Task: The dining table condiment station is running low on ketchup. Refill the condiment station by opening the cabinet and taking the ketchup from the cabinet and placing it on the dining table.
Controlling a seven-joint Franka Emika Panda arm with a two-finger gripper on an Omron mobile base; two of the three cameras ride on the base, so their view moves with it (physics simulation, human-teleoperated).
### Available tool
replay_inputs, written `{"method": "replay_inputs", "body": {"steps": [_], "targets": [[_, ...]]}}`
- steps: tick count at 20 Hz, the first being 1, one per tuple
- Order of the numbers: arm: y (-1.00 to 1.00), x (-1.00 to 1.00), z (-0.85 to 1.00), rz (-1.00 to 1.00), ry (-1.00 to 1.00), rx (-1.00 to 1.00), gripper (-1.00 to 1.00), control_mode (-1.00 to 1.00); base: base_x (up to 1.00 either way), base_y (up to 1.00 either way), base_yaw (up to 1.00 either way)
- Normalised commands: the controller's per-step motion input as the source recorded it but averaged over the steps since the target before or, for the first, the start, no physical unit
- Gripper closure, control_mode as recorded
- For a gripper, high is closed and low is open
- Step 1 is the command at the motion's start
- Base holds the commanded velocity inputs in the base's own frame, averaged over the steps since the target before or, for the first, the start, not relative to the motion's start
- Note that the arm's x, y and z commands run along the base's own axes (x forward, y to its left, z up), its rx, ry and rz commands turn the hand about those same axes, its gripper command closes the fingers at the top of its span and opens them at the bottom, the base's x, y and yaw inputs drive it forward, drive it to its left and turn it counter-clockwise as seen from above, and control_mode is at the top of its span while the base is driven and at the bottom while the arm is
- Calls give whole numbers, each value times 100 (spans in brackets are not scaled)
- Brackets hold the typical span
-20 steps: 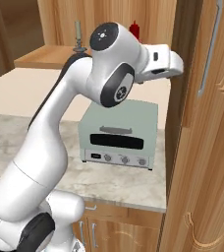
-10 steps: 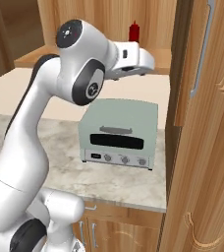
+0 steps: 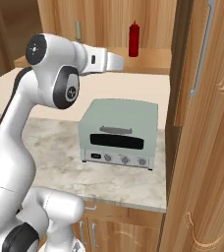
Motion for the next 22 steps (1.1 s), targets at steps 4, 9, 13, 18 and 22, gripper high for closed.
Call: {"method": "replay_inputs", "body": {"steps": [4, 9, 13, 18, 22], "targets": [[0, 8, 14, 6, -25, 10, -100, -100, 0, 0, 0], [0, 28, 18, 5, -1, 0, -100, -100, 0, 0, 0], [4, 45, 17, 0, 0, 0, -100, -100, 0, 0, 0], [9, 65, 5, 0, 0, 0, -100, -100, 0, 0, 0], [0, 54, 9, 0, -1, 0, -100, -100, 0, 0, 0]]}}
